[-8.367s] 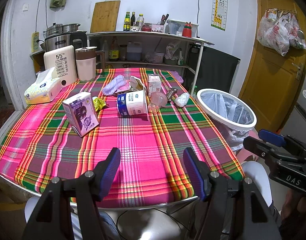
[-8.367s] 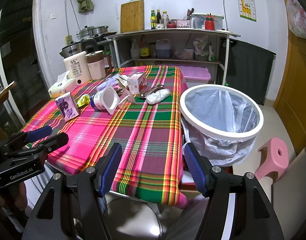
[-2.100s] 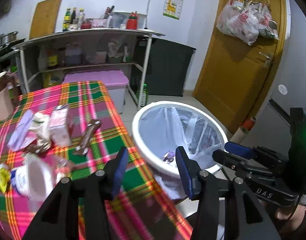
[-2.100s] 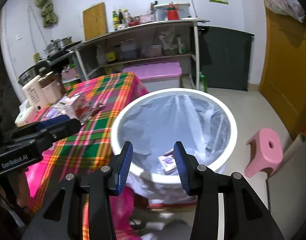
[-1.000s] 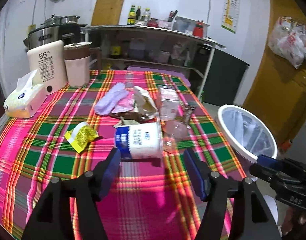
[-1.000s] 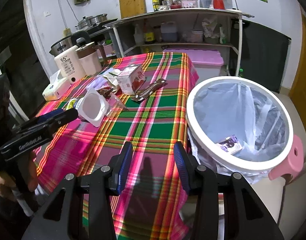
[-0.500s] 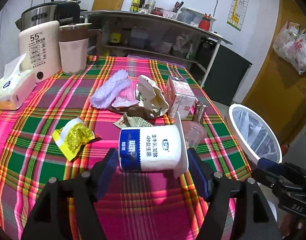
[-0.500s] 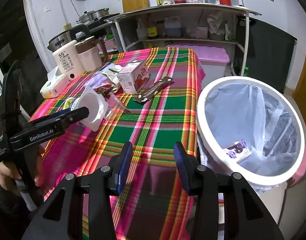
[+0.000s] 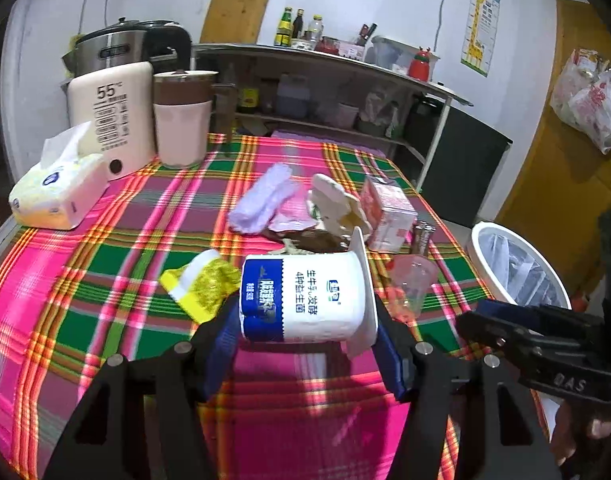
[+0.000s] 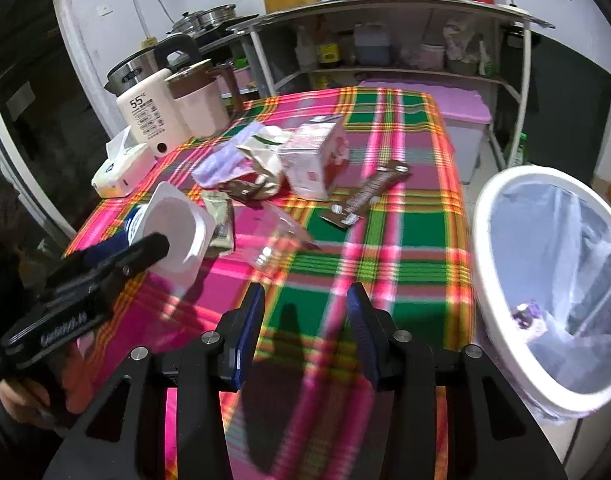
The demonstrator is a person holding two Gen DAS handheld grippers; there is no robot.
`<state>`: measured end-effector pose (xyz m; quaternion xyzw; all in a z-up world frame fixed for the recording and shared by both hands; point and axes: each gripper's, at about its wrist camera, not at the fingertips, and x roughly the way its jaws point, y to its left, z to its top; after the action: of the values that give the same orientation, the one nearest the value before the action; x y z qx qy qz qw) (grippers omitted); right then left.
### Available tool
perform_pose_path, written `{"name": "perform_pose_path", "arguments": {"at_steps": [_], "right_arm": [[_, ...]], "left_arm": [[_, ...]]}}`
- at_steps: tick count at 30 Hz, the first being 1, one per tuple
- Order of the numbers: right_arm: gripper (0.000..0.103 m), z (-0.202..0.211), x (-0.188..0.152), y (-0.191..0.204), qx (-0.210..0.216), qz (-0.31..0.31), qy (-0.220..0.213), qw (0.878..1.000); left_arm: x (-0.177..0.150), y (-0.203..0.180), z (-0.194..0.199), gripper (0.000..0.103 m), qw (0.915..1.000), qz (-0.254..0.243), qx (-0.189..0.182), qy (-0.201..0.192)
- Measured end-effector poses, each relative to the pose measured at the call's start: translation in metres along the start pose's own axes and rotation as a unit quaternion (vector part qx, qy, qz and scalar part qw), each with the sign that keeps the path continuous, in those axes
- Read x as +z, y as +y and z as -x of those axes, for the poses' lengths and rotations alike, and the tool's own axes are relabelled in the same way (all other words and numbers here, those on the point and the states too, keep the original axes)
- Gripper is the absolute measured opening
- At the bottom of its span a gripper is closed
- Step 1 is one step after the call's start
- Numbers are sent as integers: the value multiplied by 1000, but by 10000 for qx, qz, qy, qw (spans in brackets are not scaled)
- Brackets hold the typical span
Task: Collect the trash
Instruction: 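Grasp the white yogurt cup with the left tool while the right tool grasps the clear plastic cup, then carry both cups over the bin and open both tools to drop them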
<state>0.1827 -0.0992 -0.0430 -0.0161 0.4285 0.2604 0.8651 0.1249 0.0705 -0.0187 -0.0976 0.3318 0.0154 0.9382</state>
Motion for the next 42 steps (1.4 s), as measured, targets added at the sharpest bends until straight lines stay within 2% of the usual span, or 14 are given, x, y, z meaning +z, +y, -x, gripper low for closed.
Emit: {"name": "perform_pose_path", "arguments": {"at_steps": [6,18,21,29,42], "right_arm": [[44,-24,16,18,54,-64,81,9999],[44,-51,32,22,-309,-348,78,9989],[33,-52,31,22,-371,-305,83,9988],[32,-40,23,16,-303,-281,-18,9991],[32,12,2,3,-136,-295,-299,9990]], "left_arm": [[-1,13,7,63,9999,99,-19,-61],[-6,25,7,63,9998,176,-67,-15],[-7,23,6,63,9999,148,-55,7],[-6,12,9,63,9999,-9,121,22],[-1,-22,31,63,9995,-252,151,-120]]}}
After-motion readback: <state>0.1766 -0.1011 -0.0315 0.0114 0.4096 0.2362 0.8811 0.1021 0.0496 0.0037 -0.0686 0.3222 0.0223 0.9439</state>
